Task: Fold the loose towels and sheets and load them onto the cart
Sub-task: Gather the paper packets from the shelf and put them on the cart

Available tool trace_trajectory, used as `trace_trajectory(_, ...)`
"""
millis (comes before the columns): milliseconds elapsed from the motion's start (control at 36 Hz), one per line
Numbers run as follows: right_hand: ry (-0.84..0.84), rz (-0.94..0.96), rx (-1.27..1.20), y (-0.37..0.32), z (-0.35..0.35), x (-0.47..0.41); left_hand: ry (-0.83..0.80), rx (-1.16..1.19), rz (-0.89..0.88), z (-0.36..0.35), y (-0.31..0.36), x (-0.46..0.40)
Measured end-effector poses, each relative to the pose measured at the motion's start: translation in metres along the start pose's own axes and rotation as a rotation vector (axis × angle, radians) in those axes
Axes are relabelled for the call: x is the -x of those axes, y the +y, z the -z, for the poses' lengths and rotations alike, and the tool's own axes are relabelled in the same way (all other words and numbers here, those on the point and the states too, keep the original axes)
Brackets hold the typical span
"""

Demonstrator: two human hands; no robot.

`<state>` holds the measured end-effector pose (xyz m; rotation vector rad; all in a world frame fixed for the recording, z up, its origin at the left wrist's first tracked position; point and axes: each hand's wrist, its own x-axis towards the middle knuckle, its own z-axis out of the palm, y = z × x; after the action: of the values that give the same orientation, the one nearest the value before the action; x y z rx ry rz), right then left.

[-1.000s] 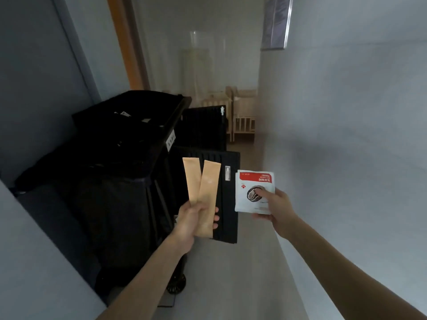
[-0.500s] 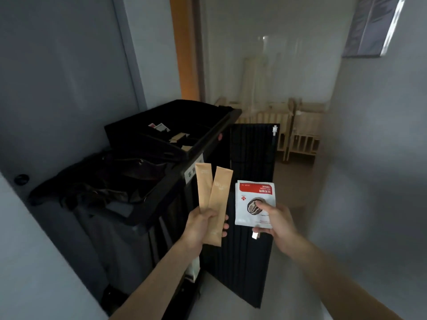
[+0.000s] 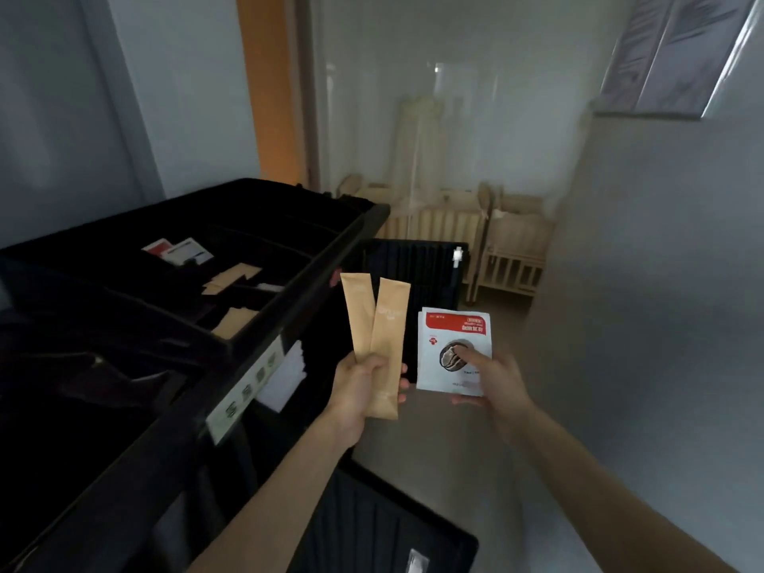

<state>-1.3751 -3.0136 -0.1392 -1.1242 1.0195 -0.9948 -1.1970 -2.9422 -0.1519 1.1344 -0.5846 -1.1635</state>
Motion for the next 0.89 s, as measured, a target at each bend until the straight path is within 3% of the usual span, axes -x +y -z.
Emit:
trace_trajectory(250,-0.060,-0.054,-0.019,-0.010,0.002,-0.110,0.032,0.023,0.002,-0.028,0.005,-0.099)
trace_trajectory(444,-0.361,-0.073,0.037,-0.007,-0.020,-0.190,0.146,-0.140,-0.127,-0.038,0.022,-0.146)
trace_trajectory(639,-0.675,-0.152,0.051,-0.013,-0.049,-0.273,0.568,-0.203,-0.175,-0.045,0.033,-0.199)
trace_trajectory(889,-0.998,-0.240,0.092,-0.034,-0.086,-0.317,0.873,-0.153,-0.189,-0.045,0.041,-0.199)
